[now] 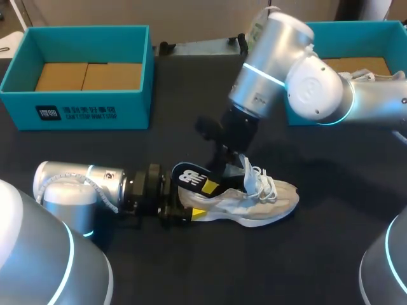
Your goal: Take the shoe out of the shoebox, open the shoe tongue, remove and reinsert the insole, then place the shoe into the shoebox
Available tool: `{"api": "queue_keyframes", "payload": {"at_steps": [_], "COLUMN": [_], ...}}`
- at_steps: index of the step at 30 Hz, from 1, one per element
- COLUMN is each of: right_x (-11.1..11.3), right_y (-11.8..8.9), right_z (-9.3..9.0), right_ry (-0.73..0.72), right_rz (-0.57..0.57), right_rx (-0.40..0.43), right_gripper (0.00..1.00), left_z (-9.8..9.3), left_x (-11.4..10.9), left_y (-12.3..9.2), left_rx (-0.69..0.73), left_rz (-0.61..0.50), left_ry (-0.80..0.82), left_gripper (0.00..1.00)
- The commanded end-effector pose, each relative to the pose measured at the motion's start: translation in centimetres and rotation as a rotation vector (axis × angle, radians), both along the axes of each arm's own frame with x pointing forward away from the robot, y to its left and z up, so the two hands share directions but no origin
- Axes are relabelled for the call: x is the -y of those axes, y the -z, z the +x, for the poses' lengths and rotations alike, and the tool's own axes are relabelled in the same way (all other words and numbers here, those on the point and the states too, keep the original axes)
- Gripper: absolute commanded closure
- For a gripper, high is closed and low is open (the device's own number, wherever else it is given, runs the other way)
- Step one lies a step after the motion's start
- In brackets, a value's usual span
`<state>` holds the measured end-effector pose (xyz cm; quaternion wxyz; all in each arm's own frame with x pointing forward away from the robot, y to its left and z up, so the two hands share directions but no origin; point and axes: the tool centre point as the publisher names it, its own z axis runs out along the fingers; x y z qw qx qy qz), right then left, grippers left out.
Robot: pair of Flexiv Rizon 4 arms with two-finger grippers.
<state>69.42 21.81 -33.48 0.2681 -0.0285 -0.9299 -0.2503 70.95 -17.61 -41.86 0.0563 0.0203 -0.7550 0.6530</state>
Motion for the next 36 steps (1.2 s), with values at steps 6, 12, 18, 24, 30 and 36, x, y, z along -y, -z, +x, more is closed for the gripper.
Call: {"api": "queue_keyframes", "payload": {"at_steps": [6, 12, 18, 24, 30, 36], "right_x": [0.0, -0.5, -1.9, -1.9, -1.9, -4.2], "right_y": [-0.1, -1.9, -4.4, -4.4, -4.4, -7.7], "right_z": [-0.2, -0.1, -0.1, -0.1, -0.1, 1.3], "right_ry": [0.022, 0.038, 0.022, 0.022, 0.022, 0.036], "right_rz": [0.034, 0.073, 0.133, 0.133, 0.133, 0.283], "right_rx": [0.013, 0.072, 0.145, 0.145, 0.145, 0.195], "right_gripper": [1.00, 1.00, 1.00, 1.00, 1.00, 1.00], "left_z": [0.0, 0.0, 0.0, 0.0, 0.0, 0.0], "left_x": [0.1, 0.1, 0.1, 0.1, 0.1, 0.1], "left_y": [0.1, 0.1, 0.1, 0.1, 0.1, 0.1], "left_rx": [0.000, 0.000, 0.000, 0.000, 0.000, 0.000], "left_rz": [-0.001, -0.001, -0.001, -0.001, -0.001, -0.001], "left_ry": [-0.002, -0.002, -0.002, -0.002, -0.002, -0.002], "left_gripper": [1.00, 1.00, 1.00, 1.00, 1.00, 1.00]}}
